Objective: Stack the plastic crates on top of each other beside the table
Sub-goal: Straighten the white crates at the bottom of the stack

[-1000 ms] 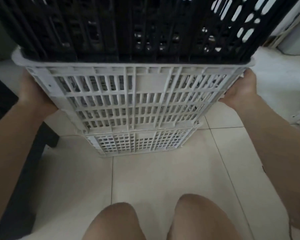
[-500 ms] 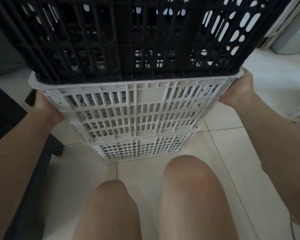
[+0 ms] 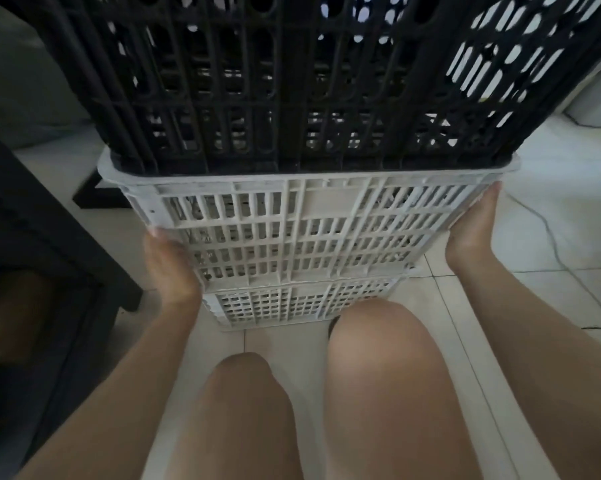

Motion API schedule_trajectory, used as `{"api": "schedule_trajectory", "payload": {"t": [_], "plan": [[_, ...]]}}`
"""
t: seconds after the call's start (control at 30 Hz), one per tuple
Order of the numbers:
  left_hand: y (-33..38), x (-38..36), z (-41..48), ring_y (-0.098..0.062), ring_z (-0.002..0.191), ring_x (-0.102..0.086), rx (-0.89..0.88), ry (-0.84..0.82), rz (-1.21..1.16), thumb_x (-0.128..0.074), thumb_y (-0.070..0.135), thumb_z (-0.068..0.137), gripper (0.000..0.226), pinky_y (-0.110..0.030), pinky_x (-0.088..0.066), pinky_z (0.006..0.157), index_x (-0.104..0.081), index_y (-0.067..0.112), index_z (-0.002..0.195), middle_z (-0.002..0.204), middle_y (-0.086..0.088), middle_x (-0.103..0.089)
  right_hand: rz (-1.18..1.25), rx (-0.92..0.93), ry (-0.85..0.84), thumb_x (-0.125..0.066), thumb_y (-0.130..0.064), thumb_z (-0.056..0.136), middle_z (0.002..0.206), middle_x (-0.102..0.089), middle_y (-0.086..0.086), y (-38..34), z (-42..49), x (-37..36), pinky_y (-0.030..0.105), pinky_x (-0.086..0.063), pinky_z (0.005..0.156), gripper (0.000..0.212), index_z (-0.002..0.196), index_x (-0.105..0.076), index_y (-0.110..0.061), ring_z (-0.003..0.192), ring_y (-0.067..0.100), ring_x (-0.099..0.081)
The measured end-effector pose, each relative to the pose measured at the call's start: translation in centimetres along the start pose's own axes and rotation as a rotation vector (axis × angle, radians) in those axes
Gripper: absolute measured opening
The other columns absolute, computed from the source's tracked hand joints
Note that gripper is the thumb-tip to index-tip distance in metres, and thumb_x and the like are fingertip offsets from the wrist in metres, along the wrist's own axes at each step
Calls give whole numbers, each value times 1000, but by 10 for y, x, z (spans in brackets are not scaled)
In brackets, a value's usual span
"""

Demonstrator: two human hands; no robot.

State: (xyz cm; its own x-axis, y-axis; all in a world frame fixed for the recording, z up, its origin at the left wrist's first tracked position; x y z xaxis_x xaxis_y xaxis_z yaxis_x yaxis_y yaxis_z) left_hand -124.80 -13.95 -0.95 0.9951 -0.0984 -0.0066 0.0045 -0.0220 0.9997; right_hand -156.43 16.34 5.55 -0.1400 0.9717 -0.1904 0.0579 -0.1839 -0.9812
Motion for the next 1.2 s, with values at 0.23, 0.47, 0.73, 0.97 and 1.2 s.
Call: {"api": "schedule_trajectory", "payload": {"t": [0.23, 0.47, 0.73, 0.97, 1.2], "plan": [[6, -20, -7, -9, 123, -43, -120, -221, 167, -84, 27, 67, 101, 2, -37, 92, -16, 8, 138, 135, 1, -33, -366, 49, -150, -83, -45, 64, 109, -56, -16, 17, 3, 6, 10, -46, 76, 75, 116, -34, -23, 98, -6, -56], [6, -23, -12, -21, 132, -42, -104, -92, 275, -91, 32, 54, 122, -32, -39, 106, -16, 6, 146, 149, -13, -32, -472, 99, -241, -81, 0, 70, 116, -56, -10, 21, 21, 10, 18, -52, 86, 76, 119, -27, -20, 105, -6, -58], [3, -28, -22, -16, 146, 0, -72, -106, 255, -89, 26, 57, 138, -19, -2, 112, 11, 6, 150, 158, -9, 4, -461, 160, -146, -92, -15, 54, 119, -60, -1, 21, 23, 11, 40, -50, 100, 88, 116, -31, -22, 110, 13, -62], [9, -23, -14, -22, 134, -43, -90, -20, 294, -90, 38, 48, 123, -42, -42, 109, -24, 6, 146, 149, -14, -35, -397, 185, -144, -92, -17, 50, 103, -62, -16, 19, 28, 9, 19, -56, 82, 79, 100, -35, -38, 92, -9, -65], [3, -28, -16, -11, 140, -18, -55, -32, 193, -94, 26, 48, 139, -34, -23, 120, 0, 14, 148, 149, -5, -14, -341, 222, -174, -94, -27, 39, 112, -67, 0, 17, 36, 11, 34, -58, 86, 96, 118, -44, -11, 105, 9, -67]]}}
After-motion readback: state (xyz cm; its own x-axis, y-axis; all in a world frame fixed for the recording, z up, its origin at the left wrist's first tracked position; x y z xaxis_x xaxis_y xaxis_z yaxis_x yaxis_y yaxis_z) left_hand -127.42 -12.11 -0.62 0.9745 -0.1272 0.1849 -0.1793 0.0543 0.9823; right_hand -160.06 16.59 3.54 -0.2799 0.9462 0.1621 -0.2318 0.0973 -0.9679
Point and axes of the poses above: each hand's wrist, its own z-axis towards the middle knuckle, its own x-axis out of the back of the hand, y = z × x, the point moved 6 cm from there along z, towards the middle knuckle
